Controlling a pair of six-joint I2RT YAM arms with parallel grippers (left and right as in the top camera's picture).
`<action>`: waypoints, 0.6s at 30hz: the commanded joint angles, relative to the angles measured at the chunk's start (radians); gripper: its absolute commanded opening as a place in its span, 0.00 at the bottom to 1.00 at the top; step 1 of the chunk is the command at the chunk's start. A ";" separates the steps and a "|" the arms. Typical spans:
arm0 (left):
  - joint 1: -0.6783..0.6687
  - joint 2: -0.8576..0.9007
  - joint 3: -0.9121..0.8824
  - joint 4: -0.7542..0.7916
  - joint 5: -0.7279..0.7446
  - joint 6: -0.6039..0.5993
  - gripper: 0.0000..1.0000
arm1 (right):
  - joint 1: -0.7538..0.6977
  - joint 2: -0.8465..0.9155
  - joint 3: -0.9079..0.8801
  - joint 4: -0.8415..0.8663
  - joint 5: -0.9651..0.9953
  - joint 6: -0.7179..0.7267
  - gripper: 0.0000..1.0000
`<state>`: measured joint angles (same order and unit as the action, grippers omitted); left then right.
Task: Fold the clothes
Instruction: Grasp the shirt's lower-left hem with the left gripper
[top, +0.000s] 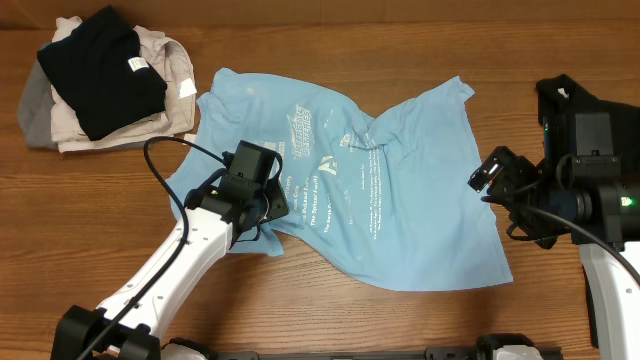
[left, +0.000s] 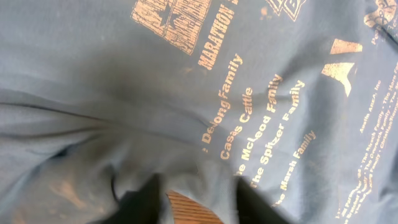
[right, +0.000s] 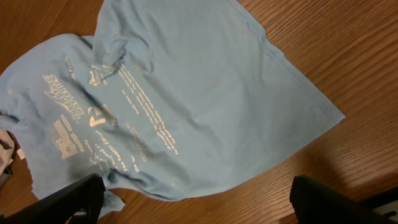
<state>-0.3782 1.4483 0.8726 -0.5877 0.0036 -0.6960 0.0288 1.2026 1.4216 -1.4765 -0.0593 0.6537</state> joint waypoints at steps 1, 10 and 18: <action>0.005 0.021 0.019 -0.048 0.010 0.016 0.66 | 0.005 -0.008 -0.001 0.005 0.013 -0.008 1.00; 0.004 0.023 0.019 -0.296 0.132 0.090 0.54 | 0.005 -0.005 -0.001 0.014 0.012 0.001 1.00; -0.059 0.067 0.019 -0.291 0.140 0.073 0.58 | 0.005 0.022 -0.001 0.017 0.012 0.001 1.00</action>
<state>-0.4046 1.4826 0.8749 -0.8833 0.1238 -0.6262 0.0288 1.2110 1.4189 -1.4662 -0.0593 0.6540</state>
